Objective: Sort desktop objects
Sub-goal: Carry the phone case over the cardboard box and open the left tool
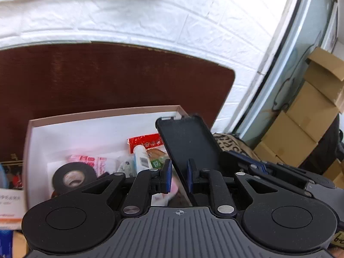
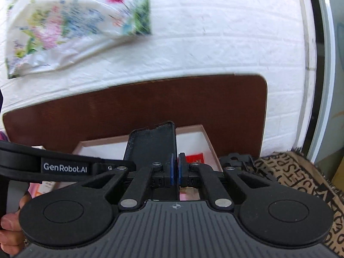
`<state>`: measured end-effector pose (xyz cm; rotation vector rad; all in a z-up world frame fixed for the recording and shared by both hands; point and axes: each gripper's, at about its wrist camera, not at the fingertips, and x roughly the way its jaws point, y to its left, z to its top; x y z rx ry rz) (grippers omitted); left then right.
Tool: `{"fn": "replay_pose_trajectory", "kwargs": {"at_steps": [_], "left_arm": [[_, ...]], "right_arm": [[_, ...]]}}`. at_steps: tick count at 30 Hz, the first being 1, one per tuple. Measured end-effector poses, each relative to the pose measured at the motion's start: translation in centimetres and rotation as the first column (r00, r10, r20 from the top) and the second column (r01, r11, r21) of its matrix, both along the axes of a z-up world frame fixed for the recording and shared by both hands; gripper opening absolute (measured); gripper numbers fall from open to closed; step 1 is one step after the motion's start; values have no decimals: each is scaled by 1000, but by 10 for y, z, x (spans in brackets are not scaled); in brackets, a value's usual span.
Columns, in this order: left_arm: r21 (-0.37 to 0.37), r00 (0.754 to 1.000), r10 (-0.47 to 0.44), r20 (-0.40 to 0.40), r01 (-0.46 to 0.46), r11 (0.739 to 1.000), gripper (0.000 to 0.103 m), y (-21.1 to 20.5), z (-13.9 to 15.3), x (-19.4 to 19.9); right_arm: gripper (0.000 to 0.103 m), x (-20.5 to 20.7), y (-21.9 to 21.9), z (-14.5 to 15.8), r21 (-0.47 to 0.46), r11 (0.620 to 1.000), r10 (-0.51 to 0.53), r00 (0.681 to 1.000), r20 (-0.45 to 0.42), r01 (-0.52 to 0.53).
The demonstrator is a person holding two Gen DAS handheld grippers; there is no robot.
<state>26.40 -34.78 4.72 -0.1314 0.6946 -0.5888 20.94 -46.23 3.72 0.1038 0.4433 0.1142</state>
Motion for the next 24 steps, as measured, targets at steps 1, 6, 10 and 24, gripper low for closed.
{"fn": "replay_pose_trajectory", "kwargs": {"at_steps": [1, 6, 10, 24], "left_arm": [[2, 1000, -1, -9, 1, 1000, 13, -4, -4, 7], [10, 997, 5, -78, -5, 1000, 15, -13, -29, 34], [-19, 994, -2, -112, 0, 1000, 34, -8, -43, 43], [3, 997, 69, 33, -70, 998, 103, 24, -18, 3]], "right_arm": [[5, 6, -2, -4, -6, 1000, -1, 1000, -13, 1], [5, 31, -9, -22, 8, 1000, 2, 998, -58, -1], [7, 44, -5, -31, -18, 1000, -3, 996, -84, 1], [94, 1, -1, -23, -78, 996, -45, 999, 20, 46]]}}
